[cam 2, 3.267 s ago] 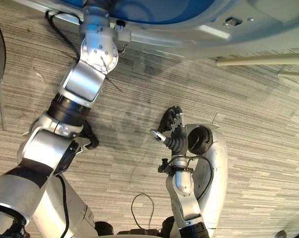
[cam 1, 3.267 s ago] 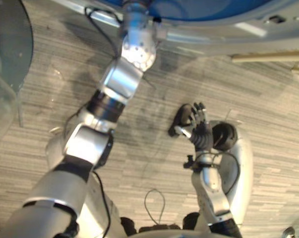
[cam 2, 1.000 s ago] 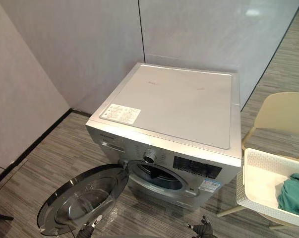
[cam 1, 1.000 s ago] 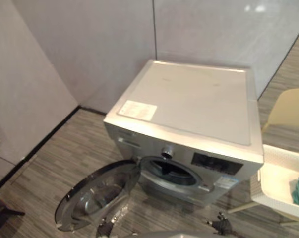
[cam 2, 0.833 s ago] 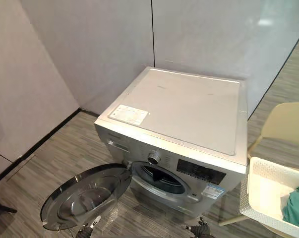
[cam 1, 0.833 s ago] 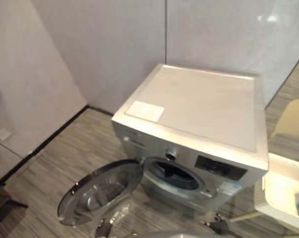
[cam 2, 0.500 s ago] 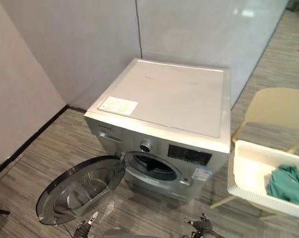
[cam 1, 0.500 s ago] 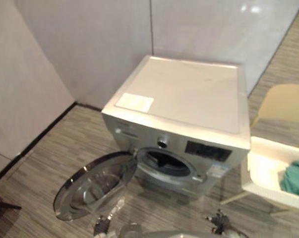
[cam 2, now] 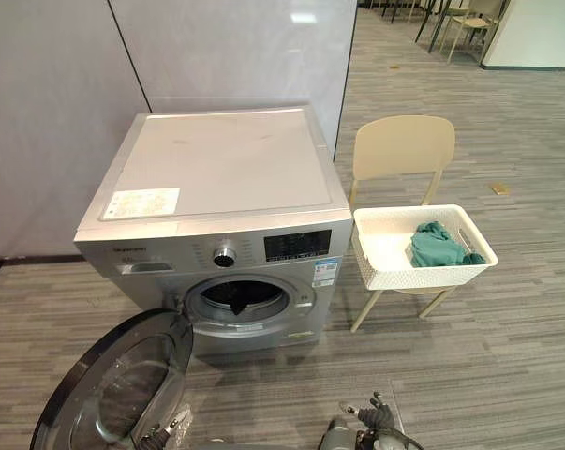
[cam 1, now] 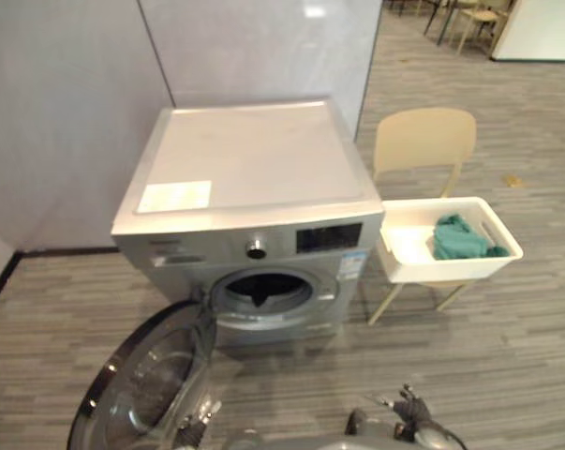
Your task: Pick up the laundry basket with both hands and put the clothes into the washing machine.
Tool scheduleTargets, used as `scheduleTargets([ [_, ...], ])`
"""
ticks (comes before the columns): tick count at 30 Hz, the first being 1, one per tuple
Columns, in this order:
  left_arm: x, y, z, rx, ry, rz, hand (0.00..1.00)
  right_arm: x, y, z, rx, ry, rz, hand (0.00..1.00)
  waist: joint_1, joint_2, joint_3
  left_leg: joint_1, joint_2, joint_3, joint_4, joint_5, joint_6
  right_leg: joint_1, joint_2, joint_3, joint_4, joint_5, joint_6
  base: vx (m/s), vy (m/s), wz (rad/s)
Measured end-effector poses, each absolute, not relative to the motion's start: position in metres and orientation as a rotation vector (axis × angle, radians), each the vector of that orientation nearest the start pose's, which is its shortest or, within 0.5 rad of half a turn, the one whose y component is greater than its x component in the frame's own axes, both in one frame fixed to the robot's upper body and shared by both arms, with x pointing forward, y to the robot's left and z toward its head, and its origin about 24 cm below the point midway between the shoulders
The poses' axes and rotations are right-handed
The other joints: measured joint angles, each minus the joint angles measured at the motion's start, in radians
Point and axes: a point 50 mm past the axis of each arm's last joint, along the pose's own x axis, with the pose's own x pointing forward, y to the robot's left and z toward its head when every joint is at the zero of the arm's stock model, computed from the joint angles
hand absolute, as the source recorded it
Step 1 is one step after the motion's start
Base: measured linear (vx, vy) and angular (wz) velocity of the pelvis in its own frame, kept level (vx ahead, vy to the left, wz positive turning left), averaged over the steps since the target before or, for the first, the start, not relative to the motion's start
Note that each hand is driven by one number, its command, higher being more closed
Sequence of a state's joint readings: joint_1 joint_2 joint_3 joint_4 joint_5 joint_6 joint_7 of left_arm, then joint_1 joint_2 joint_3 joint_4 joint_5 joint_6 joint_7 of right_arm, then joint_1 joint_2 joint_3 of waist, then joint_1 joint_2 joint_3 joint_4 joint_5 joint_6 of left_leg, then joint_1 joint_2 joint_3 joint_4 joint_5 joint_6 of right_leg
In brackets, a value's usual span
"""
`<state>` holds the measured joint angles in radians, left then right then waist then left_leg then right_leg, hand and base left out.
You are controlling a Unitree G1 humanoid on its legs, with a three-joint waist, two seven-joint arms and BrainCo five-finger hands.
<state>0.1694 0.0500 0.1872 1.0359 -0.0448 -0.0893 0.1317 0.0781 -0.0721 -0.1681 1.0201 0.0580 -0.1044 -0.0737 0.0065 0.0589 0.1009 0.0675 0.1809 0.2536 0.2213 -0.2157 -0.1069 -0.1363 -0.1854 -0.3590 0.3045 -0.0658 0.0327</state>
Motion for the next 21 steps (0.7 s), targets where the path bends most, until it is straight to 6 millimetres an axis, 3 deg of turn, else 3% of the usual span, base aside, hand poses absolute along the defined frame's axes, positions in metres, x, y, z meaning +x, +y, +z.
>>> scheduleTargets([
  [2, 0.07, 0.193, -0.164, -0.043, 1.102, 0.375, 0.0, 0.105, -0.214, -0.153, -0.016, 0.993, -0.295, 0.0, 0.013, 0.044, -0.031, 0.007, 0.016, 0.017, -0.091, 0.053, 0.02, -0.003, 0.056, 0.034, -0.129, 0.065, 0.027, 0.05, -0.079, -0.37],
  [3, 0.073, 0.185, -0.165, -0.064, 1.094, 0.365, 0.0, 0.111, -0.22, -0.15, -0.032, 0.981, -0.297, 0.0, 0.018, 0.076, -0.032, 0.004, 0.035, 0.033, -0.104, 0.068, 0.002, -0.016, 0.047, 0.029, -0.079, 0.022, -0.018, 0.11, -0.15, -0.29],
  [4, 0.08, 0.182, -0.163, -0.068, 1.074, 0.357, 0.0, 0.117, -0.223, -0.148, -0.029, 0.97, -0.309, 0.0, 0.008, 0.057, -0.021, 0.012, 0.012, 0.045, -0.102, 0.08, -0.015, -0.065, -0.049, 0.019, 0.157, -0.098, -0.025, 0.09, -0.164, -0.22],
  [5, 0.083, 0.186, -0.162, -0.056, 1.06, 0.355, 0.0, 0.112, -0.22, -0.151, -0.035, 0.997, -0.298, 0.0, 0.015, 0.028, -0.025, 0.023, 0.003, 0.065, -0.091, 0.077, -0.025, -0.055, -0.117, 0.002, 0.192, -0.129, 0.033, 0.08, -0.245, -0.29],
  [6, 0.084, 0.19, -0.16, -0.046, 1.051, 0.36, 0.0, 0.113, -0.215, -0.152, -0.043, 1.005, -0.272, 0.0, 0.021, 0.016, -0.026, 0.023, 0.008, 0.078, -0.076, 0.07, -0.038, -0.054, -0.112, 0.004, 0.172, -0.148, 0.073, 0.02, -0.282, -0.67],
  [7, 0.081, 0.189, -0.162, -0.048, 1.066, 0.365, 0.0, 0.116, -0.215, -0.151, -0.077, 1.0, -0.24, 0.0, 0.023, 0.039, -0.027, 0.017, 0.056, 0.096, -0.059, 0.066, -0.056, -0.043, -0.038, 0.004, 0.109, -0.138, 0.069, 0.05, -0.356, -0.91],
  [8, 0.075, 0.182, -0.163, -0.067, 1.077, 0.361, 0.0, 0.117, -0.217, -0.151, -0.106, 1.005, -0.227, 0.0, 0.038, 0.063, -0.038, 0.018, 0.12, 0.115, -0.04, 0.083, -0.072, -0.018, -0.017, -0.067, 0.069, -0.174, 0.045, 0.07, -0.285, -0.98],
  [9, 0.077, 0.18, -0.162, -0.076, 1.064, 0.365, 0.0, 0.116, -0.217, -0.151, -0.118, 1.016, -0.215, 0.0, 0.041, 0.063, -0.039, 0.024, 0.138, 0.114, -0.031, 0.088, -0.08, -0.004, -0.018, -0.109, 0.069, -0.168, 0.038, 0.12, -0.268, -0.97],
  [10, 0.073, 0.183, -0.162, -0.071, 1.069, 0.371, 0.0, 0.118, -0.212, -0.152, -0.137, 1.018, -0.182, 0.0, 0.042, 0.06, -0.038, 0.044, 0.172, 0.107, -0.019, 0.089, -0.081, 0.012, 0.013, -0.134, 0.057, -0.121, 0.017, 0.08, -0.208, -0.64],
  [12, 0.074, 0.184, -0.162, -0.083, 1.067, 0.382, 0.0, 0.119, -0.208, -0.152, -0.157, 1.016, -0.147, 0.0, 0.032, 0.07, -0.05, 0.029, 0.243, 0.098, 0.044, 0.111, -0.09, 0.038, 0.091, -0.143, 0.005, -0.119, -0.007, 0.06, -0.292, -0.36],
  [14, 0.08, 0.186, -0.16, -0.107, 1.033, 0.402, 0.0, 0.119, -0.199, -0.154, -0.161, 1.021, -0.111, 0.0, 0.037, 0.041, -0.048, -0.032, 0.298, 0.082, 0.17, 0.166, -0.014, 0.081, 0.145, -0.143, -0.066, -0.099, -0.039, 0.11, -0.381, -0.23],
  [15, 0.085, 0.191, -0.156, -0.123, 0.998, 0.427, 0.0, 0.117, -0.192, -0.155, -0.167, 1.023, -0.081, 0.0, 0.04, 0.017, -0.03, -0.112, 0.347, 0.084, 0.348, 0.204, 0.103, 0.14, 0.182, -0.131, -0.136, -0.082, -0.064, 0.15, -0.418, -0.24],
  [16, 0.087, 0.191, -0.155, -0.131, 0.99, 0.431, 0.0, 0.117, -0.192, -0.155, -0.178, 1.025, -0.071, 0.0, 0.053, 0.011, -0.018, -0.159, 0.359, 0.063, 0.48, 0.151, 0.122, 0.169, 0.2, -0.12, -0.167, -0.076, -0.073, 0.13, -0.382, -0.31],
  [17, 0.088, 0.19, -0.155, -0.134, 0.987, 0.43, 0.0, 0.116, -0.194, -0.155, -0.184, 1.027, -0.074, 0.0, 0.061, 0.016, -0.018, -0.186, 0.344, 0.036, 0.544, 0.118, 0.114, 0.184, 0.208, -0.107, -0.181, -0.071, -0.077, 0.08, -0.18, -0.46],
  [18, 0.09, 0.189, -0.154, -0.138, 0.978, 0.428, 0.0, 0.117, -0.198, -0.154, -0.192, 1.027, -0.082, 0.0, 0.068, 0.025, -0.016, -0.213, 0.295, -0.007, 0.598, 0.085, 0.086, 0.202, 0.213, -0.087, -0.2, -0.066, -0.078, 0.09, -0.089, -0.55],
  [19, 0.089, 0.187, -0.154, -0.141, 0.978, 0.427, 0.0, 0.12, -0.201, -0.153, -0.198, 1.019, -0.087, 0.0, 0.068, 0.034, -0.013, -0.235, 0.239, -0.032, 0.617, 0.055, 0.061, 0.218, 0.217, -0.068, -0.219, -0.058, -0.079, 0.14, -0.062, -0.8],
  [20, 0.089, 0.187, -0.155, -0.144, 0.98, 0.429, 0.0, 0.124, -0.203, -0.152, -0.186, 1.007, -0.104, 0.0, 0.07, 0.047, -0.005, -0.27, 0.143, -0.035, 0.604, 0.006, 0.047, 0.237, 0.223, -0.033, -0.248, -0.047, -0.084, 0.14, -0.036, -0.72],
  [21, 0.088, 0.187, -0.155, -0.146, 0.982, 0.433, 0.0, 0.125, -0.202, -0.151, -0.175, 1.004, -0.112, 0.0, 0.073, 0.048, -0.005, -0.283, 0.101, -0.037, 0.577, -0.008, 0.044, 0.239, 0.222, -0.019, -0.257, -0.043, -0.083, 0.15, 0.011, -0.81],
])
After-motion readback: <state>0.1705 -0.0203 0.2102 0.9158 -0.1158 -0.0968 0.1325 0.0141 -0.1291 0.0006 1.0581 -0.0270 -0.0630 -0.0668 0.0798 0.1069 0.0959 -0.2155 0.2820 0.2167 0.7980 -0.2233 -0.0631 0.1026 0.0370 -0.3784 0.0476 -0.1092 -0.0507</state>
